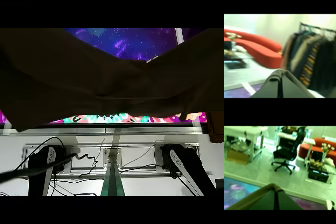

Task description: Fold the clothes and pants, and hang the long-sleeved shirts on hangers.

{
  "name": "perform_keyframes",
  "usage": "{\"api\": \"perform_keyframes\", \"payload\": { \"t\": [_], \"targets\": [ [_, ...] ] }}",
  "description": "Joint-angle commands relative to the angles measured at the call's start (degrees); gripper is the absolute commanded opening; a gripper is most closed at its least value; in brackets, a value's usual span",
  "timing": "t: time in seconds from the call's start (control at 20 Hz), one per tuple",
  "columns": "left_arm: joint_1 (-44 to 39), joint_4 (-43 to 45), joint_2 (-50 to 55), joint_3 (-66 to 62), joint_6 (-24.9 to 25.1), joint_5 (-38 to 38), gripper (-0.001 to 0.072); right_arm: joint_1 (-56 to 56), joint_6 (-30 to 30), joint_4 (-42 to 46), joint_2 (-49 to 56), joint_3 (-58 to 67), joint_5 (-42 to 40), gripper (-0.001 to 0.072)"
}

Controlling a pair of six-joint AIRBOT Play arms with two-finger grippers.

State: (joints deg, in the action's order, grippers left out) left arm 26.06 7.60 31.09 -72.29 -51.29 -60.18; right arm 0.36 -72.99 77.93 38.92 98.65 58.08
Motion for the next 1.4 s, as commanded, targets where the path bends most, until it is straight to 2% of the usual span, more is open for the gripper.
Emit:
{"api": "perform_keyframes", "payload": {
  "t": [0.0, 0.1, 0.2, 0.3, 0.45, 0.6, 0.7, 0.75, 0.8, 0.85, 0.9, 1.0, 1.05, 1.1, 1.15, 1.25, 1.35],
  "targets": [
    [0.5, 17.9, 0.6, 1.5, -8.1, 0.1, 0.0011, 0.0, 0.0, 0.1, 8.4, -0.7, -1.2, 0.0009],
    [0.3, 26.2, 3.3, 6.4, -13.3, -2.3, 0.0011, 0.0, 0.0, 0.1, 17.8, -1.5, 1.3, 0.0009],
    [-1.2, 26.6, 7.3, 14.9, -14.3, -1.8, 0.0011, 0.0, 0.0, 0.1, 28.9, -1.5, 3.1, 0.0010],
    [-5.6, 26.3, 13.2, 24.0, -14.2, 2.7, 0.0011, 0.0, 0.0, -1.0, 39.8, -1.5, 2.0, 0.0010],
    [-15.3, 26.2, 24.6, 33.2, -5.9, 19.2, 0.0012, 0.0, -1.2, -4.9, 52.5, -1.5, 0.7, 0.0011],
    [-23.7, 23.0, 35.1, 32.2, -4.8, 36.8, 0.0011, 0.0, -12.1, -4.4, 59.0, -1.4, -0.9, 0.0010],
    [-26.3, 19.2, 39.1, 29.5, -4.8, 47.2, 0.0012, 0.0, -15.1, -2.4, 59.4, -1.4, -2.6, 0.0011],
    [-26.9, 18.9, 40.3, 28.2, -4.8, 51.3, 0.0042, -0.1, -15.1, -2.0, 59.3, -1.0, -2.5, 0.0034],
    [-27.1, 18.9, 40.9, 27.5, -4.8, 53.0, 0.0251, -0.1, -15.1, -1.2, 59.3, -0.5, -1.9, 0.0196],
    [-27.1, 18.9, 40.9, 27.1, -4.8, 53.4, 0.0623, -0.4, -15.1, 0.2, 58.9, -0.4, -1.6, 0.0465],
    [-26.8, 18.9, 40.6, 27.1, -4.8, 53.1, 0.0705, -0.6, -15.1, 1.7, 58.5, -0.4, -0.6, 0.0508],
    [-25.9, 19.0, 39.0, 27.1, -4.8, 48.9, 0.0705, -2.4, -15.0, 6.9, 57.9, -0.4, 4.5, 0.0487],
    [-25.1, 20.0, 37.5, 27.1, -4.8, 46.4, 0.0702, -4.0, -14.5, 9.4, 57.7, -0.4, 8.3, 0.0369],
    [-24.3, 22.2, 35.7, 27.1, -4.8, 44.4, 0.0702, -6.2, -12.6, 10.7, 57.7, -0.5, 13.4, 0.0283],
    [-23.2, 25.0, 33.3, 27.1, -4.8, 42.0, 0.0702, -8.9, -9.4, 10.7, 57.7, -0.7, 18.3, 0.0267],
    [-20.7, 29.6, 28.4, 27.1, -4.8, 36.6, 0.0702, -14.6, -4.7, 7.1, 57.7, -3.3, 26.0, 0.0235],
    [-17.7, 31.4, 23.7, 27.1, -4.9, 30.3, 0.0701, -21.1, -3.2, -5.7, 57.7, -9.1, 30.2, 0.0235]
  ]
}}
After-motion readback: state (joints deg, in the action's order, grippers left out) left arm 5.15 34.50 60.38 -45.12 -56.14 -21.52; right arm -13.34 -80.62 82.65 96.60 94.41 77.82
